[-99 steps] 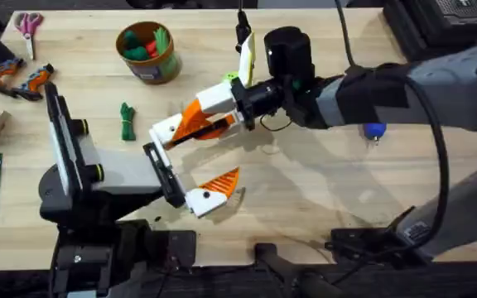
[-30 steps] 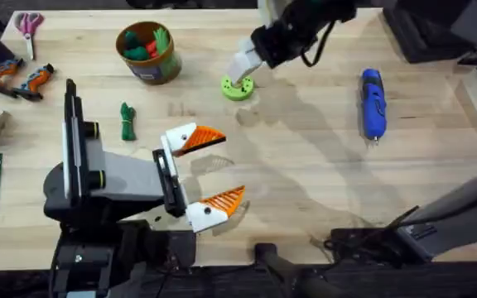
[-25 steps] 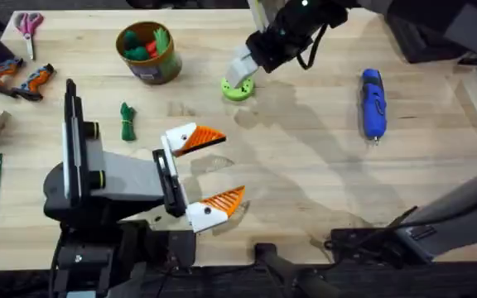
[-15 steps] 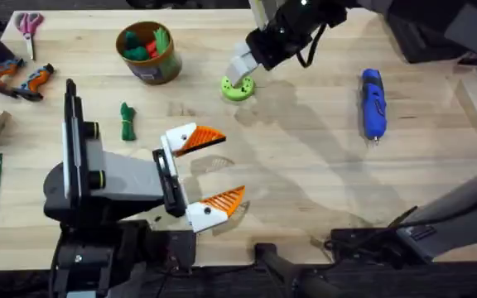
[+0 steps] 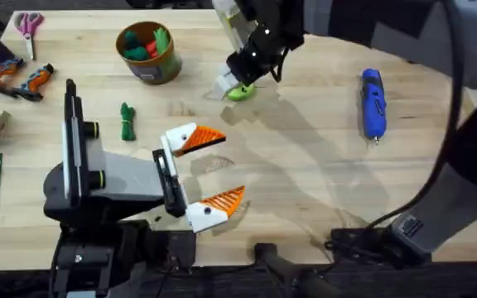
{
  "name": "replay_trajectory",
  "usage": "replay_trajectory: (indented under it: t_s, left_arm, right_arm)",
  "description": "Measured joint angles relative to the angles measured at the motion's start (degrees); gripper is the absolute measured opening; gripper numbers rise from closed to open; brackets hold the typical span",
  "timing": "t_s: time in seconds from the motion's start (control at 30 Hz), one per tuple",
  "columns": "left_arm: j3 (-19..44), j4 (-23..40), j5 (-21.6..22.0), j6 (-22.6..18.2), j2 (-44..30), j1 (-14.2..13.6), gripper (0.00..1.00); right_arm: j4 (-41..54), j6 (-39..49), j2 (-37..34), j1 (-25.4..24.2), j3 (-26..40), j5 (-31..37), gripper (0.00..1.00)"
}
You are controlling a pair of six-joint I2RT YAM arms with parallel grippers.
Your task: Pick up the gripper from the table and insert it into the empty holder that is missing its gripper. Then pick up a screw, insert it into the mounting hole, and use the screwdriver to tighten it. Finally, clean up the table by picking up the vegetable and placing it into the bucket.
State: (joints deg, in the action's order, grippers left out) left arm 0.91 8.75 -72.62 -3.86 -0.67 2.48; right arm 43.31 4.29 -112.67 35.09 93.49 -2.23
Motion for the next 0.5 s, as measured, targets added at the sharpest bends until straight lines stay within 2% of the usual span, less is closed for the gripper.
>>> replay_trajectory:
  t_s: [0.23,0.37,0.5]
  left_arm:
    - [0.0,0.0,0.0,0.0,0.0,0.0,0.987]
    - [0.0,0.0,0.0,0.0,0.0,0.0,0.987]
    - [0.0,0.0,0.0,0.0,0.0,0.0,0.985]
  right_arm:
    - [-0.2,0.0,-1.9,0.0,0.0,2.2,0.76]
    - [-1.4,0.0,-2.7,0.0,0.0,2.7,0.708]
    - [-2.7,0.0,-3.3,0.0,0.0,2.9,0.698]
